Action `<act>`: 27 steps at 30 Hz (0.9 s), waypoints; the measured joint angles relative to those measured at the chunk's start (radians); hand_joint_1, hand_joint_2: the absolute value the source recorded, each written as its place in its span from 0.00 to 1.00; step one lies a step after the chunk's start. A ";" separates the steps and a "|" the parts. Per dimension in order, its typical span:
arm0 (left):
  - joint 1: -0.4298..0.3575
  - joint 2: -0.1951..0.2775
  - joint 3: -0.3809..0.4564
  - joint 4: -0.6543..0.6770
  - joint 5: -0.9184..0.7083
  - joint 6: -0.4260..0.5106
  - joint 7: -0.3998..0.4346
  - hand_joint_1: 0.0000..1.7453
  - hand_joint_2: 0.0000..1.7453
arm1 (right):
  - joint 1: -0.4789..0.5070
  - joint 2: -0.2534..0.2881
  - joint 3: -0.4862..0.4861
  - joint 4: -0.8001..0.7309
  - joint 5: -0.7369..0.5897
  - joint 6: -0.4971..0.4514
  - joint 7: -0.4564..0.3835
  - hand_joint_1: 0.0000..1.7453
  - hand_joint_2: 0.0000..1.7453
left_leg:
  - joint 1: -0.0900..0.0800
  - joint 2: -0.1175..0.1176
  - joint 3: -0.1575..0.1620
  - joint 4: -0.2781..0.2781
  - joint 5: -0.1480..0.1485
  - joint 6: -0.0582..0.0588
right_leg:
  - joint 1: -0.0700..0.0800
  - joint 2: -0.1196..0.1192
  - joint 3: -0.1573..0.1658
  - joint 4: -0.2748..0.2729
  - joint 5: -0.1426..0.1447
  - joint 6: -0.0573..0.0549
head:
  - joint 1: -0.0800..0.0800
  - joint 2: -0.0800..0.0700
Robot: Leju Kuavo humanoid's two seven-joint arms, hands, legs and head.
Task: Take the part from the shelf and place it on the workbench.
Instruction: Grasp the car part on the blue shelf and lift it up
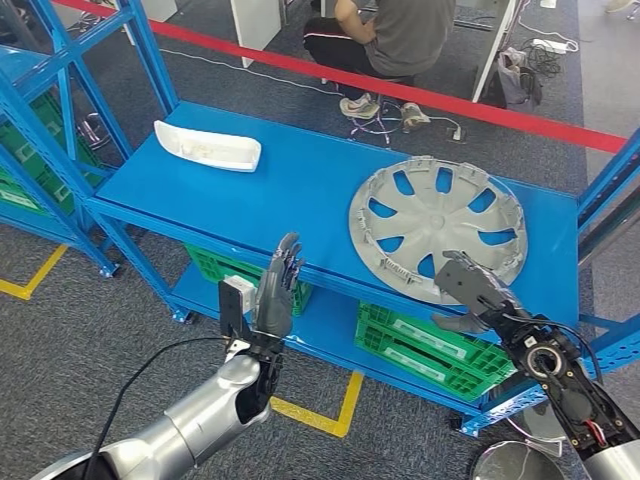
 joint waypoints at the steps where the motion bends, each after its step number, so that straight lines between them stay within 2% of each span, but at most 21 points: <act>1: 0.000 0.000 0.000 0.000 0.001 0.000 -0.001 0.00 0.00 | -0.003 0.002 0.004 0.007 0.000 0.005 -0.003 0.00 1.00 | 0.000 0.000 0.000 0.000 0.000 0.000 | 0.000 0.000 0.000 0.000 0.000 0.000 | 0.000 0.000; 11: -0.008 -0.001 0.000 0.000 0.020 0.011 -0.009 0.00 0.00 | -0.065 0.019 0.053 0.118 -0.009 0.070 -0.056 0.00 1.00 | 0.000 0.000 0.002 0.000 0.000 0.000 | 0.000 0.000 0.001 0.000 0.000 0.000 | 0.000 0.000; 19: -0.019 -0.001 -0.003 0.000 0.029 -0.001 -0.012 0.00 0.00 | -0.102 0.024 0.089 0.206 -0.031 0.127 -0.025 0.00 1.00 | 0.001 0.001 0.006 0.000 0.000 0.000 | 0.000 0.000 0.004 -0.001 0.000 0.000 | 0.000 0.000; 27: -0.027 -0.002 -0.014 0.000 0.031 0.003 -0.005 0.00 0.00 | -0.108 0.028 0.126 0.240 -0.017 0.127 -0.002 0.00 1.00 | 0.001 0.001 0.013 0.000 0.000 0.000 | 0.000 0.000 0.011 -0.001 -0.001 -0.001 | 0.000 0.000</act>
